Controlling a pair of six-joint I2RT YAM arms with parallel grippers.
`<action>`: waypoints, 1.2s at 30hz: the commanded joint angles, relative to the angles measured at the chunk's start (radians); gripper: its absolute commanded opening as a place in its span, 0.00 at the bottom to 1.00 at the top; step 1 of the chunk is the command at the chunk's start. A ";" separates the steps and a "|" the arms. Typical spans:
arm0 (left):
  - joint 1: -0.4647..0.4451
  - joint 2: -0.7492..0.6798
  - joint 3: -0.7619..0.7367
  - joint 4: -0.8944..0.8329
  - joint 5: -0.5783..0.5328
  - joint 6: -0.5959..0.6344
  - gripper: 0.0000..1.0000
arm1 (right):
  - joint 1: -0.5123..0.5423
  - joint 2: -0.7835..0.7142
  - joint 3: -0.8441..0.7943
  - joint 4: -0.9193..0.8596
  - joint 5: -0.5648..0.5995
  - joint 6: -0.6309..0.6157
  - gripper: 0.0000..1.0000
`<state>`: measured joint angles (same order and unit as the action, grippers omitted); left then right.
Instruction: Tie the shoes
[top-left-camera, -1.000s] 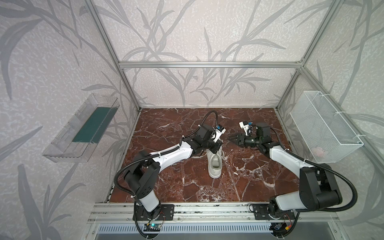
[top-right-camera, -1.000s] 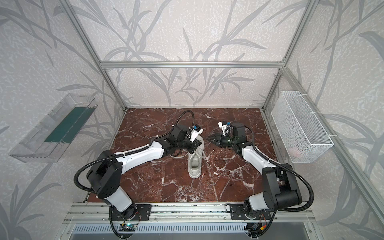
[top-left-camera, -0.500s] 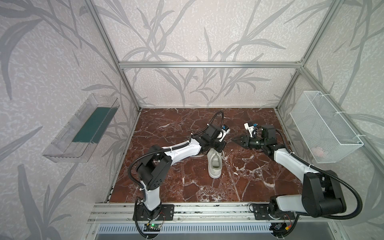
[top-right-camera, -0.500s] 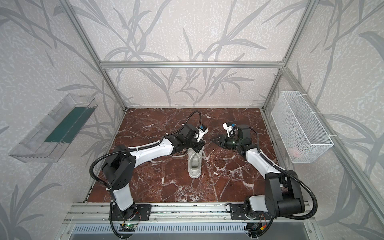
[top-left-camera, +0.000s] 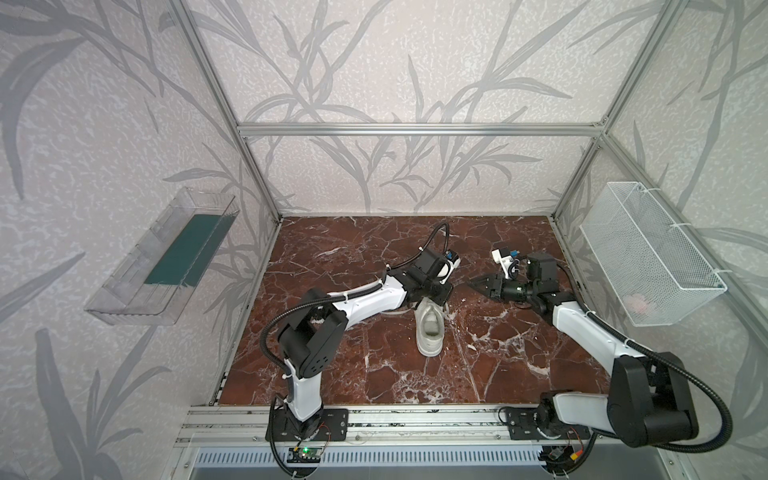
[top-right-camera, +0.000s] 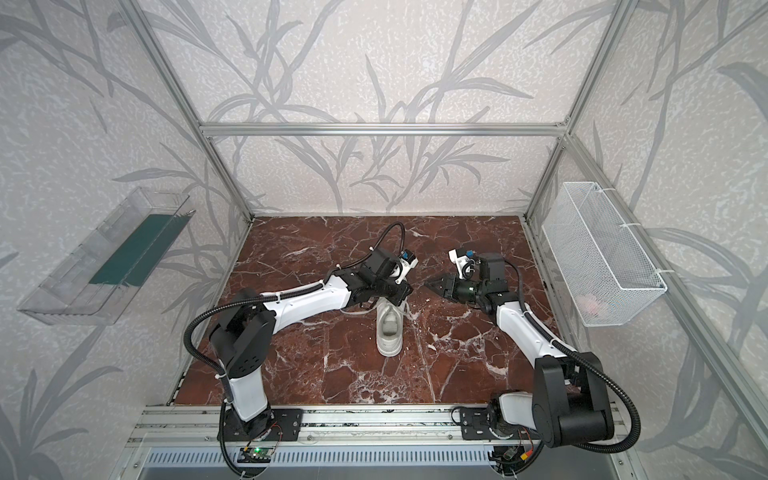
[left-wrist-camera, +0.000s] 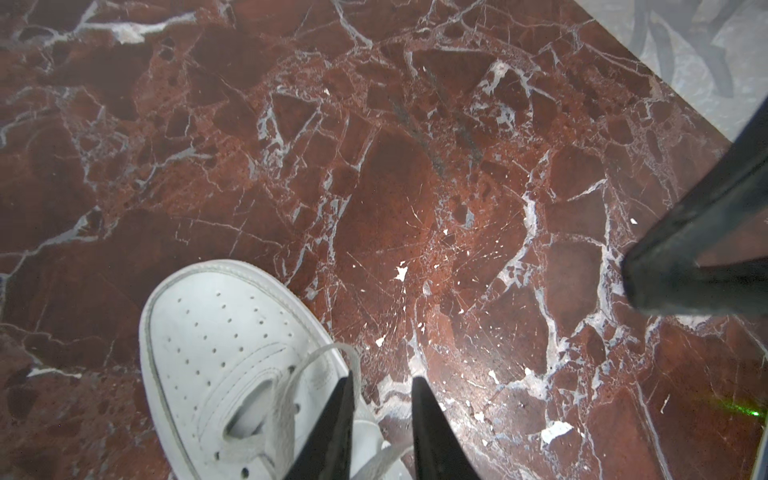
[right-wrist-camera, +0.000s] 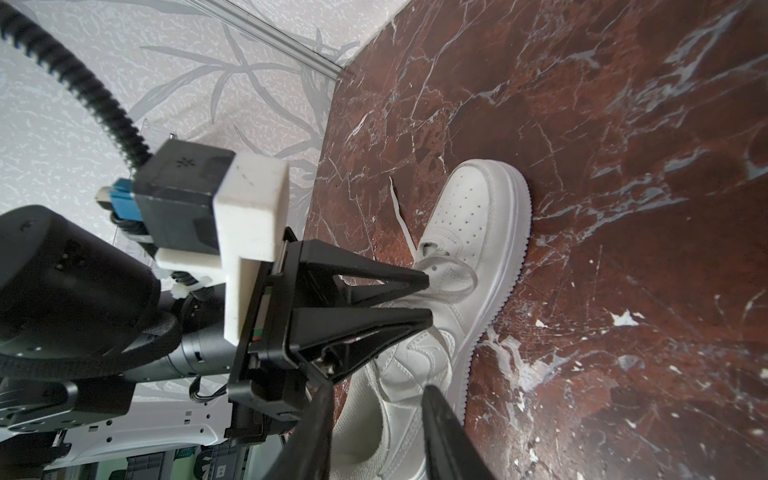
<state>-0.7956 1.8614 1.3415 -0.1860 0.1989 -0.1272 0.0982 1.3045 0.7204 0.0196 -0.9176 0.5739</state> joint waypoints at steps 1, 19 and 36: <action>-0.008 -0.005 0.044 -0.033 -0.015 -0.006 0.31 | -0.012 -0.037 -0.011 -0.020 -0.020 -0.025 0.37; 0.138 -0.216 -0.169 0.003 0.061 0.108 0.37 | -0.026 -0.050 -0.017 -0.101 -0.024 -0.067 0.37; 0.242 -0.152 -0.266 -0.042 -0.001 0.279 0.37 | -0.026 -0.111 -0.059 -0.140 0.061 -0.025 0.37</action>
<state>-0.5606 1.6787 1.0542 -0.1917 0.2337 0.0799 0.0757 1.2224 0.6689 -0.1017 -0.8791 0.5442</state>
